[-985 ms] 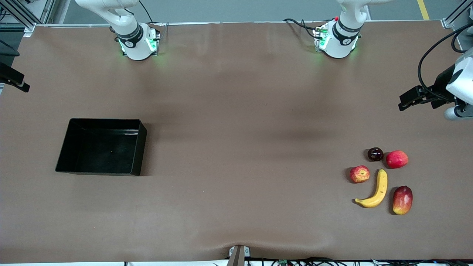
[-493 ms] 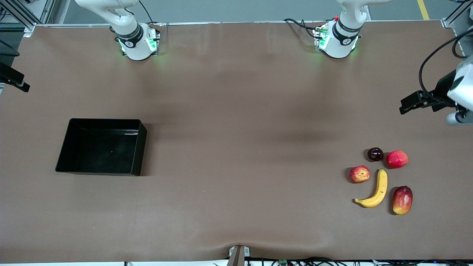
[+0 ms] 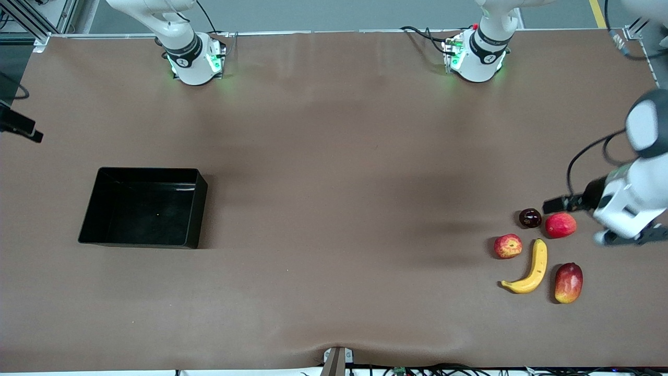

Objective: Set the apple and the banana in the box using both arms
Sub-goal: 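Lower the left gripper around the red-yellow apple and close it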

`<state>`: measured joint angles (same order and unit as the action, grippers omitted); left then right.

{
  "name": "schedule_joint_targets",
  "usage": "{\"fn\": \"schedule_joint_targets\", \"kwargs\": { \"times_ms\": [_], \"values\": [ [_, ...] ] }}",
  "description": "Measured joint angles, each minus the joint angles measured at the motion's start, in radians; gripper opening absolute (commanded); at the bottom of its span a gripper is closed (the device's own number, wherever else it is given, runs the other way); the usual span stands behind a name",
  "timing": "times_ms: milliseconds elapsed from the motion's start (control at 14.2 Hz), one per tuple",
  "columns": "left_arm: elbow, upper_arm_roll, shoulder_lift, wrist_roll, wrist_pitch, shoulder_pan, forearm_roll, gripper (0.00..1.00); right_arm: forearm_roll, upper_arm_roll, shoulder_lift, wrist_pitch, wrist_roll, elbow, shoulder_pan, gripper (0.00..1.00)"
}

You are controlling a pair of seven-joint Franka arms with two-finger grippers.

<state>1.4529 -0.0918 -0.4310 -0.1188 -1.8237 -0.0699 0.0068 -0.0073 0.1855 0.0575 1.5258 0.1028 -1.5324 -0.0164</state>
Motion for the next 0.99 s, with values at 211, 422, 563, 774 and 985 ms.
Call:
{"fn": "schedule_joint_targets", "kwargs": {
  "times_ms": [211, 422, 563, 774, 985],
  "values": [
    [0.081, 0.000, -0.084, -0.029, -0.232, 0.000, 0.001, 1.00, 0.000, 0.003, 0.084, 0.045, 0.018, 0.001, -0.058, 1.00],
    [0.143, 0.000, -0.143, -0.109, -0.346, 0.001, 0.002, 1.00, 0.003, 0.004, 0.126, 0.146, 0.126, 0.001, -0.127, 1.00],
    [0.155, 0.000, -0.183, -0.128, -0.393, 0.001, 0.004, 1.00, 0.034, 0.005, 0.161, 0.159, 0.146, -0.003, -0.164, 1.00],
    [0.162, 0.000, -0.241, -0.136, -0.450, 0.001, 0.013, 1.00, 0.108, 0.004, 0.259, 0.174, 0.164, -0.009, -0.202, 1.00],
    [0.162, 0.001, -0.267, -0.136, -0.457, -0.001, 0.015, 0.62, 0.187, 0.004, 0.375, 0.205, 0.181, -0.010, -0.221, 1.00]
  ]
}}
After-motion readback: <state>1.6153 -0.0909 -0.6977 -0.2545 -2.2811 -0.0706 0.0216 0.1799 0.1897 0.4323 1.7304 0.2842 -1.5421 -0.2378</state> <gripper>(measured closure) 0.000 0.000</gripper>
